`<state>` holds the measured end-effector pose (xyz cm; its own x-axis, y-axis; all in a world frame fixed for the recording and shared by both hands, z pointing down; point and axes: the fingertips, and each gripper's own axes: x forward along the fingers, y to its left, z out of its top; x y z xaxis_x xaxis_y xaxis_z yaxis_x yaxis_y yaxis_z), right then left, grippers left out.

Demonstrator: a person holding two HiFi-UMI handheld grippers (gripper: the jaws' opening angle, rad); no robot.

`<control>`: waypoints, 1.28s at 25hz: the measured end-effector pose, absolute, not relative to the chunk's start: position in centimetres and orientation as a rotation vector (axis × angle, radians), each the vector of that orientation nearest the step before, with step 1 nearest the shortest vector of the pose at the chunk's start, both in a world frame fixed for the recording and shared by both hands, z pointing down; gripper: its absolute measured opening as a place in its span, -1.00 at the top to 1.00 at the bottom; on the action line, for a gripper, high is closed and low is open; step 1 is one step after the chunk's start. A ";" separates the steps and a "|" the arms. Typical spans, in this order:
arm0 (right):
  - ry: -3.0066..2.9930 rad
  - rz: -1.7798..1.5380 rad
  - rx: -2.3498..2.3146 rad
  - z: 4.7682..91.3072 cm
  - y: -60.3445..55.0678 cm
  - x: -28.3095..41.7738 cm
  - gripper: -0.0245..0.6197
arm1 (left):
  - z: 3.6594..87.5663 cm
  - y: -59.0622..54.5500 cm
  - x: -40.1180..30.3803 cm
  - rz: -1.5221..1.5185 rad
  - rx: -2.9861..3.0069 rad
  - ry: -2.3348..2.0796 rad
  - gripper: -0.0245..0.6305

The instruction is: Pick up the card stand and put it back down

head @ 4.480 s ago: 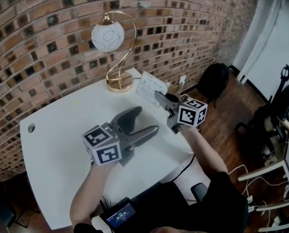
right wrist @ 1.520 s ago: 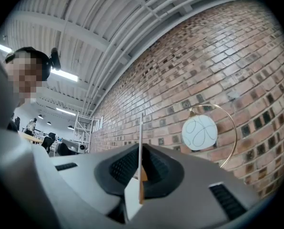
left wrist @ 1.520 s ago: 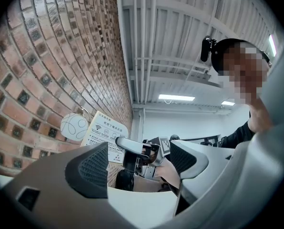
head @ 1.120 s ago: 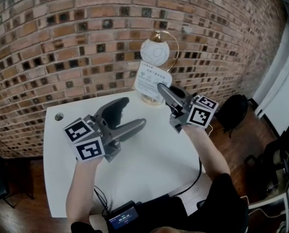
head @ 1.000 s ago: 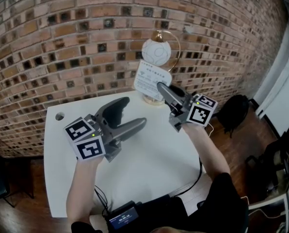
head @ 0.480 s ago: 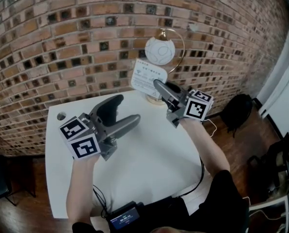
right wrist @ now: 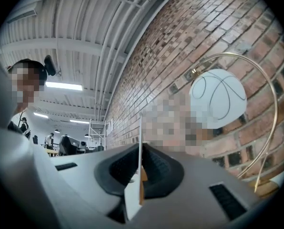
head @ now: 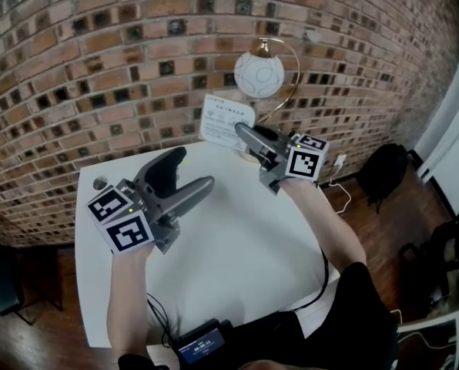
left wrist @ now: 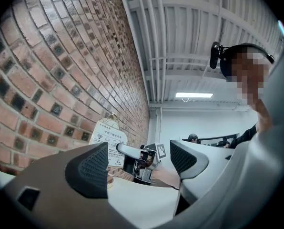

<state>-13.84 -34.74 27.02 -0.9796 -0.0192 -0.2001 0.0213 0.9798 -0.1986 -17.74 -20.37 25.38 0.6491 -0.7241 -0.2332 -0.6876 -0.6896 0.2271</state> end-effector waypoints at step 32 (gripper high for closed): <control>3.019 -0.362 0.219 35.3 -40.4 -22.5 0.83 | 29.2 -23.6 -22.8 -0.455 2.511 -1.342 -0.29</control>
